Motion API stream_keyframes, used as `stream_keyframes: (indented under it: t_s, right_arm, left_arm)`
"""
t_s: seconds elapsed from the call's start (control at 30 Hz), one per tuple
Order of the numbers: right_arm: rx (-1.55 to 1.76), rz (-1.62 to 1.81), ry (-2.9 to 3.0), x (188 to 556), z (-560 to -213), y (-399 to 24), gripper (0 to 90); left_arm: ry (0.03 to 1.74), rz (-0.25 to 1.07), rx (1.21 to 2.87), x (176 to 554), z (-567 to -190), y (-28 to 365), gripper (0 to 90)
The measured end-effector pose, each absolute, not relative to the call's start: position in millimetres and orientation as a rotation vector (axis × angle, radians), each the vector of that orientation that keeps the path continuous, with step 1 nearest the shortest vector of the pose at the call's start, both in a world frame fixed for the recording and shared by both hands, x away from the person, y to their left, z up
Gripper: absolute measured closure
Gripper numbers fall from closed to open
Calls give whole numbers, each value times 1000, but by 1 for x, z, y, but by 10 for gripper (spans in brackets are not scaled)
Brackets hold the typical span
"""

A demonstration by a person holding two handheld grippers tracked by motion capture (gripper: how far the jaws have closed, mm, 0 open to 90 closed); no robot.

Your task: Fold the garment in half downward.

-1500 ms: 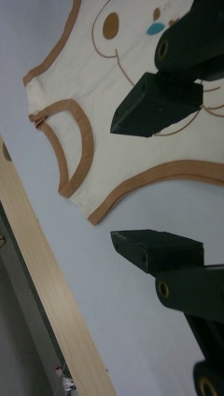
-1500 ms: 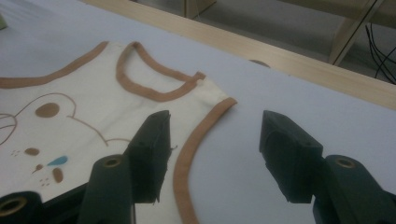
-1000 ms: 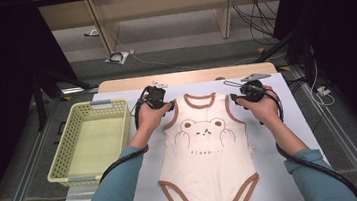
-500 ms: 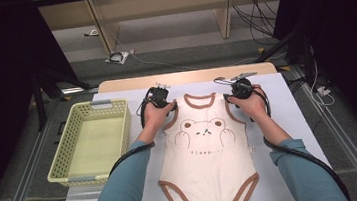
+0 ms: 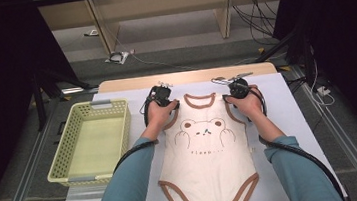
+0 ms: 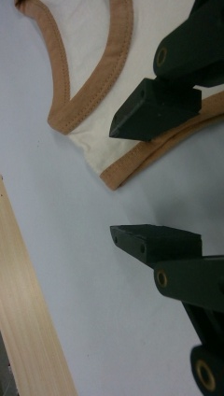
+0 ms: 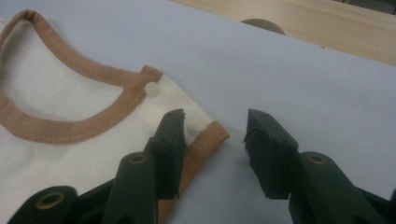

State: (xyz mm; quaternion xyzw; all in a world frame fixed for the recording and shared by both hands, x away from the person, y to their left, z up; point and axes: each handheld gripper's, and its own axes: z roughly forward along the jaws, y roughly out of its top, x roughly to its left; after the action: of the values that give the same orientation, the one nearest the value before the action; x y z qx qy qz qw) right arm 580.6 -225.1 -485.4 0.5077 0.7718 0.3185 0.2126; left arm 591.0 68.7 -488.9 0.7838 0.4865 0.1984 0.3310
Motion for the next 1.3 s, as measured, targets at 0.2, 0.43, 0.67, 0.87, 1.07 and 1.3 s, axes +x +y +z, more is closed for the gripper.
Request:
stream_keyframes:
  t_s: [0.2,0.43,0.67,0.87,1.07,1.3]
  right_arm:
    - [1407,891,2179,581,-486,-223,713]
    - [1458,926,2173,581,-486,-221,830]
    - [1472,940,2149,579,-487,-221,856]
    - [1466,938,2124,576,-487,-219,863]
    - [1440,970,2093,571,-481,-218,864]
    - [1408,1014,2052,564,-465,-216,864]
  left_arm:
    - [1265,499,2046,592,-490,63,521]
    - [1252,473,2048,591,-489,61,679]
    - [1264,462,2021,587,-490,58,865]
    - [1297,416,1953,585,-487,62,871]
    - [1282,417,1909,580,-474,67,872]
    - [1271,410,1868,574,-460,71,872]
